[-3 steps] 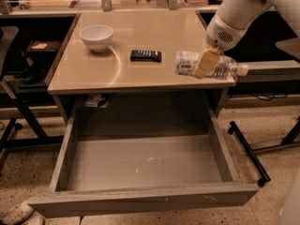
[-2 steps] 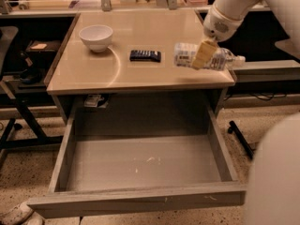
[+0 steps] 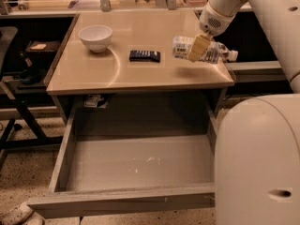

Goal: Pick blue plastic bottle from top drawer and place on counter

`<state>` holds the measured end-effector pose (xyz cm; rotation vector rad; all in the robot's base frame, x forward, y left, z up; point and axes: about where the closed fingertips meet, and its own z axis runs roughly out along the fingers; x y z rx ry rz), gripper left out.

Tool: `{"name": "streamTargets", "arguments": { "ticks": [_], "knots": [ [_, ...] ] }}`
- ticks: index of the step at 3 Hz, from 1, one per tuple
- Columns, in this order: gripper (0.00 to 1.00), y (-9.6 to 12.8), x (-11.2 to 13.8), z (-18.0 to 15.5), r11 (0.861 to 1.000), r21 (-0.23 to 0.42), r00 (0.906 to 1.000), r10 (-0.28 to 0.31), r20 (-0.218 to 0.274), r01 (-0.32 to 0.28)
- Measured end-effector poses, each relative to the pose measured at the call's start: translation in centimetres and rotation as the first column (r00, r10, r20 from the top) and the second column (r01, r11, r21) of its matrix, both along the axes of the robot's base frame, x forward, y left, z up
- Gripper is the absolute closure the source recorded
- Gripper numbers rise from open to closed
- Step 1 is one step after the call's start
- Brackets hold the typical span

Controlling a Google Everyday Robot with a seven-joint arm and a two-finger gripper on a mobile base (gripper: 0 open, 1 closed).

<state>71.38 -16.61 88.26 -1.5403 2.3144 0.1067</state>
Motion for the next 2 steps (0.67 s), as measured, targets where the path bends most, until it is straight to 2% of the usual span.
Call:
{"name": "streamTargets", "arguments": {
  "ticks": [2],
  "knots": [
    [1.0,-0.1,2.5,-2.4,0.998,0.043,0.9991,-0.037,-0.019,0.038]
  ]
}}
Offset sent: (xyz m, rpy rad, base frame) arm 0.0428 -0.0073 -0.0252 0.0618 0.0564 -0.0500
